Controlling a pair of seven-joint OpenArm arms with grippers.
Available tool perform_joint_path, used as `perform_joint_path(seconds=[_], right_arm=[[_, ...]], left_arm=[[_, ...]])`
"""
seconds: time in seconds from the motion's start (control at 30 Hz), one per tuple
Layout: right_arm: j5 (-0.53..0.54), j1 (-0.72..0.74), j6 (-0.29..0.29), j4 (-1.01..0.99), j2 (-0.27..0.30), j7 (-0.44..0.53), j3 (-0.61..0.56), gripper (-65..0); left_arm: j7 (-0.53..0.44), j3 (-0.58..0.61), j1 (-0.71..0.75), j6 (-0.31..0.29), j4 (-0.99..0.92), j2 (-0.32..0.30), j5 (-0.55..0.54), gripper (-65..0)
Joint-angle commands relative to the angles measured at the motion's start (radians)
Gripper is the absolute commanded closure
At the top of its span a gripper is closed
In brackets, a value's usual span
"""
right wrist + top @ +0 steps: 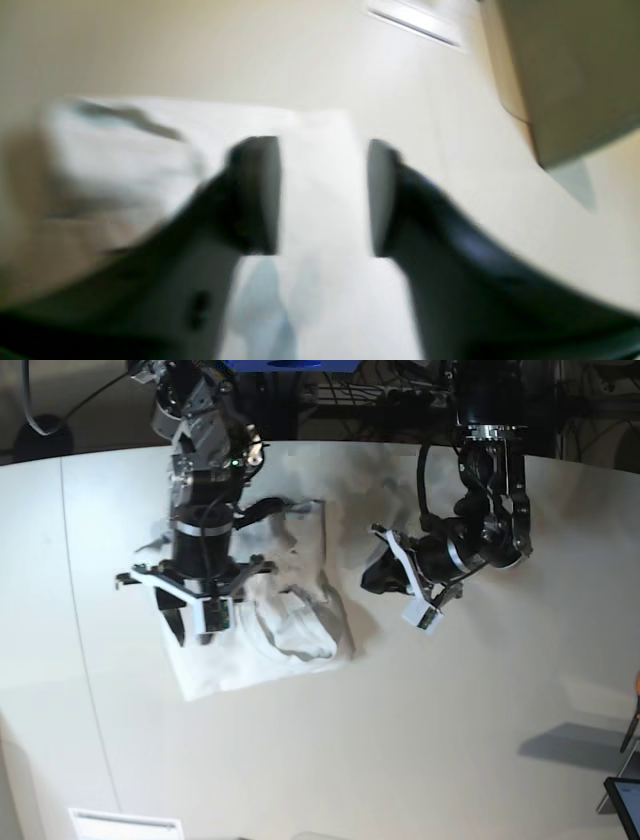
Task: Fold the T-shirt properly
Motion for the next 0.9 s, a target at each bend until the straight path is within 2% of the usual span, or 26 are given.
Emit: perform_joint_path(seconds=[0.0, 0.03, 0.13, 0.23, 0.33, 0.43, 0.53, 0.63, 0.77, 0.83, 0.87], right_arm=[[-0.015, 0.012, -0.009, 0.017, 0.004, 0.030, 0.015, -3.9], [-0.015, 0.009, -0.009, 0.017, 0.015, 0.032, 0.034, 0.0], [-0.009, -0.011, -0.009, 0.017, 0.021, 0.032, 0.089, -2.2], [0.047, -0.029, 0.020, 0.017, 0.021, 0.062, 0.147, -0.3], [0.103, -0.057, 0.078, 0.015, 0.016, 0.104, 0.227, -0.3], [0.143, -0.074, 0.096, 0.012, 0.015, 0.114, 0.279, -0.3], [0.172, -0.082, 0.098, 0.012, 0.015, 0.116, 0.328, -0.3], [0.176, -0.091, 0.099, 0.012, 0.015, 0.134, 0.364, -0.3], [0.176, -0.137, 0.101, 0.012, 0.015, 0.211, 0.397, -0.3], [0.176, -0.152, 0.103, 0.012, 0.015, 0.242, 0.396, -0.3], [0.176, -0.164, 0.103, 0.012, 0.015, 0.254, 0.391, -0.3]], left_arm=[[-0.024, 0.003, -0.005, -0.011, 0.070, 0.003, -0.032, 0.0], [-0.027, 0.003, 0.002, -0.011, 0.110, 0.003, -0.033, 0.0], [-0.030, 0.003, 0.001, -0.011, 0.219, 0.023, -0.038, 0.0], [-0.039, 0.003, -0.045, -0.011, 0.234, 0.096, -0.032, 0.0], [-0.053, 0.053, -0.102, -0.011, 0.157, 0.164, -0.030, 0.0], [-0.128, 0.183, -0.167, -0.011, 0.045, 0.187, -0.029, 0.0], [-0.245, 0.327, -0.200, -0.011, -0.061, 0.191, -0.029, 0.0], [-0.318, 0.395, -0.205, -0.011, -0.171, 0.191, -0.029, 0.0], [-0.324, 0.398, -0.205, -0.011, -0.306, 0.187, -0.010, 0.0], [-0.326, 0.392, -0.203, -0.010, -0.334, 0.182, 0.051, 0.0], [-0.326, 0.385, -0.199, 0.021, -0.342, 0.181, 0.096, 0.0]])
